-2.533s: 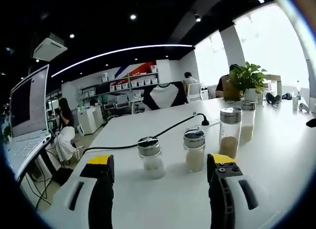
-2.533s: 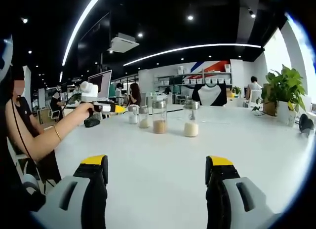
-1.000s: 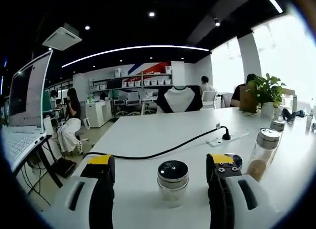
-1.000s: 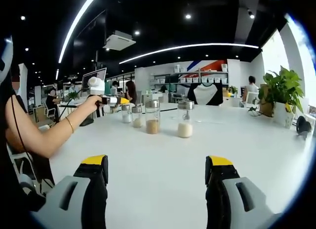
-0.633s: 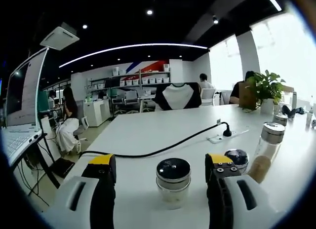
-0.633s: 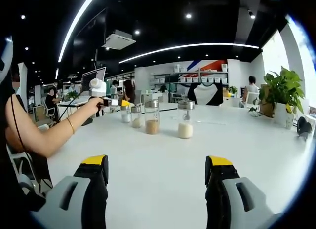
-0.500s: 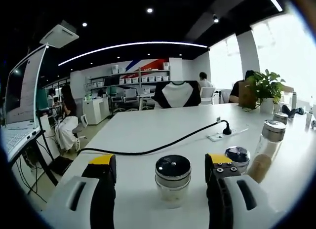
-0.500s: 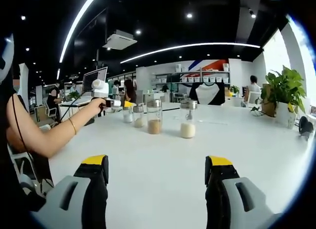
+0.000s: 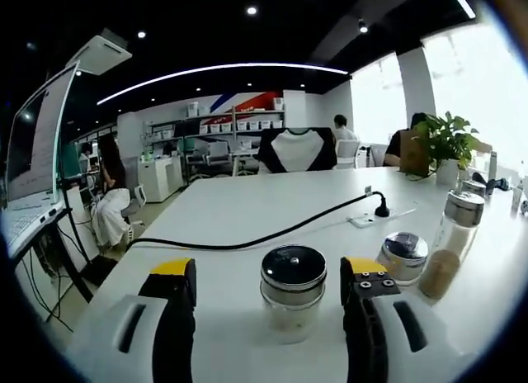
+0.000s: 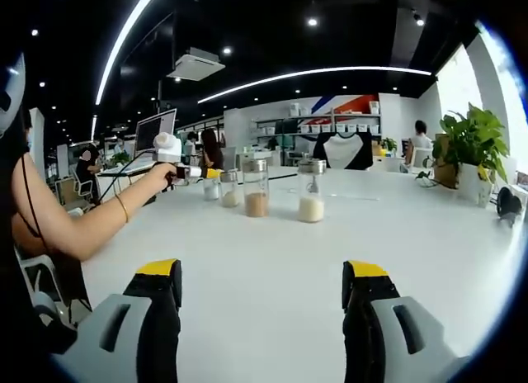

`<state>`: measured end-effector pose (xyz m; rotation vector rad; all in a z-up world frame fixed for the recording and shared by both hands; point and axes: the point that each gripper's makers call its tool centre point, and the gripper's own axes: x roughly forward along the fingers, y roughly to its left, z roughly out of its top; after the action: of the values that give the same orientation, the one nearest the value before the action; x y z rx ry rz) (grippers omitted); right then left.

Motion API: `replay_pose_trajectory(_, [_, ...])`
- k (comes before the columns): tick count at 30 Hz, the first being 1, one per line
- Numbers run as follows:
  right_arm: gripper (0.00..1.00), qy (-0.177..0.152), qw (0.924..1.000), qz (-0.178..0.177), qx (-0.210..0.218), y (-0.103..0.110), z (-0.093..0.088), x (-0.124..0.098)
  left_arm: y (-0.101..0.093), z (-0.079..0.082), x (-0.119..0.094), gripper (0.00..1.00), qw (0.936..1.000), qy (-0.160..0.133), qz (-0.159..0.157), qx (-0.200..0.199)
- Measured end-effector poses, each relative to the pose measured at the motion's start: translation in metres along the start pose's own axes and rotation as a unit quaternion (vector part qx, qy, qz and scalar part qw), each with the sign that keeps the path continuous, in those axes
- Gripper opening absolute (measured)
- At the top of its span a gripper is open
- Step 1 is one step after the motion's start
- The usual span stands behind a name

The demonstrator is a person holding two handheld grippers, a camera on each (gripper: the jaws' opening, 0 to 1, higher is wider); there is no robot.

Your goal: Rotate the seasoning bottle until the label or dispensing opening points toward the visible target arrow and the bottle remains upright within the marked orientation range

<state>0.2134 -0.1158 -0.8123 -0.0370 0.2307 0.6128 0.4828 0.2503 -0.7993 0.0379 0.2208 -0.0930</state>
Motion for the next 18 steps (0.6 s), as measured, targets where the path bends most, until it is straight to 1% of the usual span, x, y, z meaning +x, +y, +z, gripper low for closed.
replay_pose_trajectory(4, [0.80, 0.000, 1.0000, 0.001, 0.001, 0.0006, -0.0006, 0.0007, -0.0042, 0.0017, 0.0018, 0.68, 0.9999, -0.005, -0.008, 0.003])
replay_pose_trajectory(10, [0.80, 0.004, 1.0000, -0.003, -0.001, -0.0016, -0.0026, 0.0001, -0.0036, 0.0002, 0.0068, 0.66, 0.9999, -0.006, -0.007, -0.005])
replay_pose_trajectory(12, [0.80, 0.006, 1.0000, -0.003, 0.002, -0.0022, -0.0043, 0.0000, -0.0077, -0.0009, 0.0048, 0.64, 0.9999, -0.005, -0.012, -0.001])
replay_pose_trajectory(15, [0.79, 0.004, 1.0000, -0.002, 0.006, -0.0010, -0.0039, -0.0002, -0.0091, -0.0012, 0.0039, 0.59, 0.9999, -0.006, -0.016, -0.001])
replay_pose_trajectory(18, [0.79, 0.001, 1.0000, 0.000, 0.006, 0.0009, -0.0018, -0.0008, -0.0062, -0.0034, 0.0066, 0.55, 0.9998, -0.007, -0.021, 0.000])
